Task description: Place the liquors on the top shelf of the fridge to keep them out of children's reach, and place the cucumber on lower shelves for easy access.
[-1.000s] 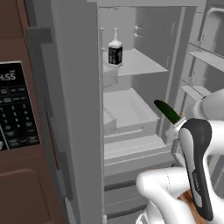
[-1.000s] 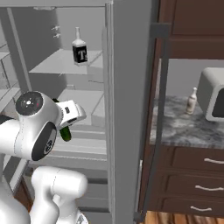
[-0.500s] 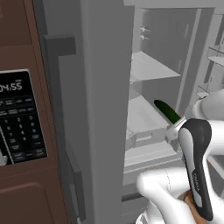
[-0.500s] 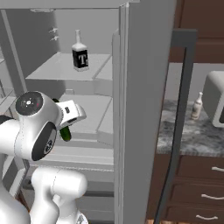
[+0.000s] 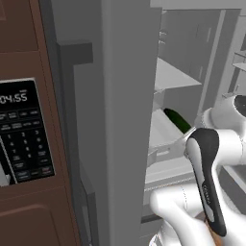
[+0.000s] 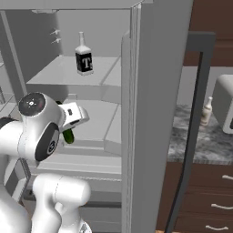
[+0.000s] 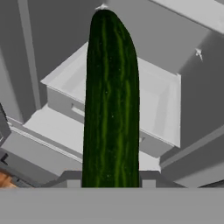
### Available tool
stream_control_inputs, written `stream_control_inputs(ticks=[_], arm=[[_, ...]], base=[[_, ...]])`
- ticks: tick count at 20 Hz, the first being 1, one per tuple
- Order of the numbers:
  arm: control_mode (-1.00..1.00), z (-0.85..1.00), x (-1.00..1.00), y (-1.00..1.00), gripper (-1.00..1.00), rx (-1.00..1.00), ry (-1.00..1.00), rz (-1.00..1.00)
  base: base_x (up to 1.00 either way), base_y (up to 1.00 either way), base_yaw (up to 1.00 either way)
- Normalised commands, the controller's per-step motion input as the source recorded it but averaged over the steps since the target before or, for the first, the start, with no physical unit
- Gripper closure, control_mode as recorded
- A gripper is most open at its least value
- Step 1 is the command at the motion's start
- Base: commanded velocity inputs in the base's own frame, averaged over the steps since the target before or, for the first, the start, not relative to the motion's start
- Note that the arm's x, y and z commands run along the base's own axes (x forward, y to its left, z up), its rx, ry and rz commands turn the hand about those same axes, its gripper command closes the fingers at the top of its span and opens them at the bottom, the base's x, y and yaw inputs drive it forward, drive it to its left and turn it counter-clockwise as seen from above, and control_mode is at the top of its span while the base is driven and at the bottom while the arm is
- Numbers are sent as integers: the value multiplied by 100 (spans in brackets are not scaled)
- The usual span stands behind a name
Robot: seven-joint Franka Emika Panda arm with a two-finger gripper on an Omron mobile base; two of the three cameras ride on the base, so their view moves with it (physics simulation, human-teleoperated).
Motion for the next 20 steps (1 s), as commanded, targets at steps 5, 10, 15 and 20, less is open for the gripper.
stream_control_inputs(ticks=[5,10,15,20], arm=[[-100,-23,40,3,100,0,0,-1],[-100,-37,46,1,100,0,0,0],[-100,-47,46,0,100,0,0,0],[-100,-43,42,0,100,0,0,1]], base=[[0,0,0],[0,0,0],[0,0,0],[0,0,0]])
